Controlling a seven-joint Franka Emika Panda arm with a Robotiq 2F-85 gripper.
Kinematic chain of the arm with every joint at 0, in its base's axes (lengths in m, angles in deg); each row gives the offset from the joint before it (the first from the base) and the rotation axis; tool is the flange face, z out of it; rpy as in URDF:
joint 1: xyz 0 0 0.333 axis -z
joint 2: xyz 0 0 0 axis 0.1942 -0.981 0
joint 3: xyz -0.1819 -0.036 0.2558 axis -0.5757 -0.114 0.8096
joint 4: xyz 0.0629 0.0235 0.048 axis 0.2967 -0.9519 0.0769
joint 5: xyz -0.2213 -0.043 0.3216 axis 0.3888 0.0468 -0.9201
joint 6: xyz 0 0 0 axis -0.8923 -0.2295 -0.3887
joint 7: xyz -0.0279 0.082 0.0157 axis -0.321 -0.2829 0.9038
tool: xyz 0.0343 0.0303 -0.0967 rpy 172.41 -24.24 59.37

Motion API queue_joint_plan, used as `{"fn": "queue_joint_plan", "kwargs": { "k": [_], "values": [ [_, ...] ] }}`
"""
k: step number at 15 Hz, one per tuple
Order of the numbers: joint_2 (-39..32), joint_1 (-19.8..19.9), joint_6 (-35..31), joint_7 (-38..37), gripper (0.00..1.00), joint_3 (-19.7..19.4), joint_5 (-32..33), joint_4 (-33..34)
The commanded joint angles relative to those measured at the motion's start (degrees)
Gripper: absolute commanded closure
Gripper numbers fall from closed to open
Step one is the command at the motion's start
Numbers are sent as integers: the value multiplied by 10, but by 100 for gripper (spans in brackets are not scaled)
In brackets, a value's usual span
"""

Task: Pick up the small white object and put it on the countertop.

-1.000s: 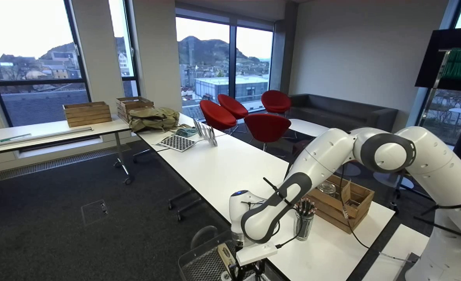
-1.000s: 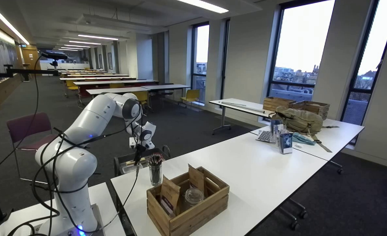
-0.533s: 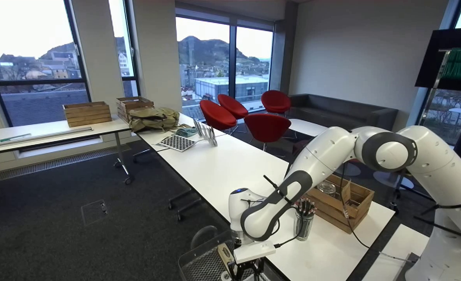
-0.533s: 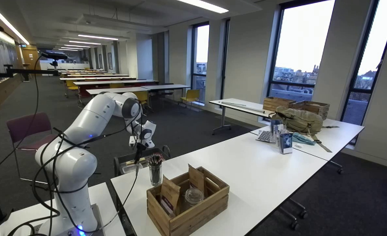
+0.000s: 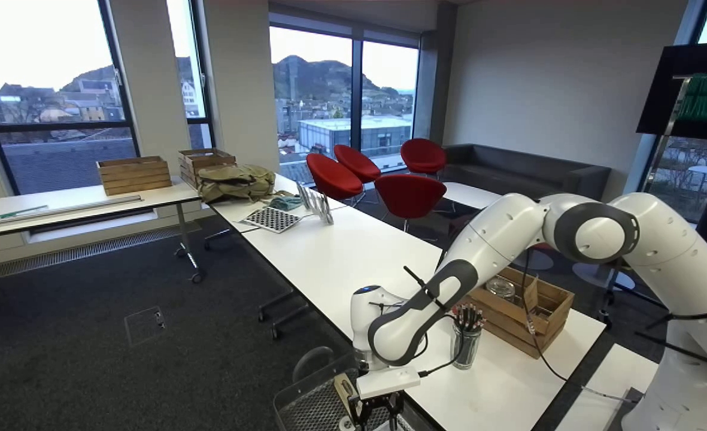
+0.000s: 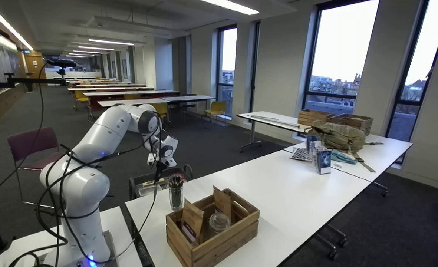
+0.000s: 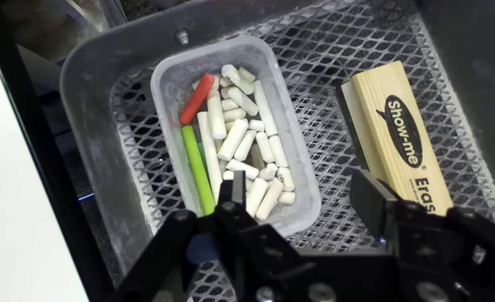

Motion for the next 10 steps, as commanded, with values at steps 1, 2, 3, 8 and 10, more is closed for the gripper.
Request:
{"fn": "queue_joint_plan", "kwargs": {
  "k": [1,2,3,8,10],
  "values": [
    [4,7,15,0,23,-8,3,-4],
    [3,7,16,-1,29,-10,4,-5],
    [1,7,17,-1,32,-13,5,-7],
    [-2,9,15,27,6,-9,14,-11],
    [-14,3,3,13,19,-15,9,-1]
  ]
}}
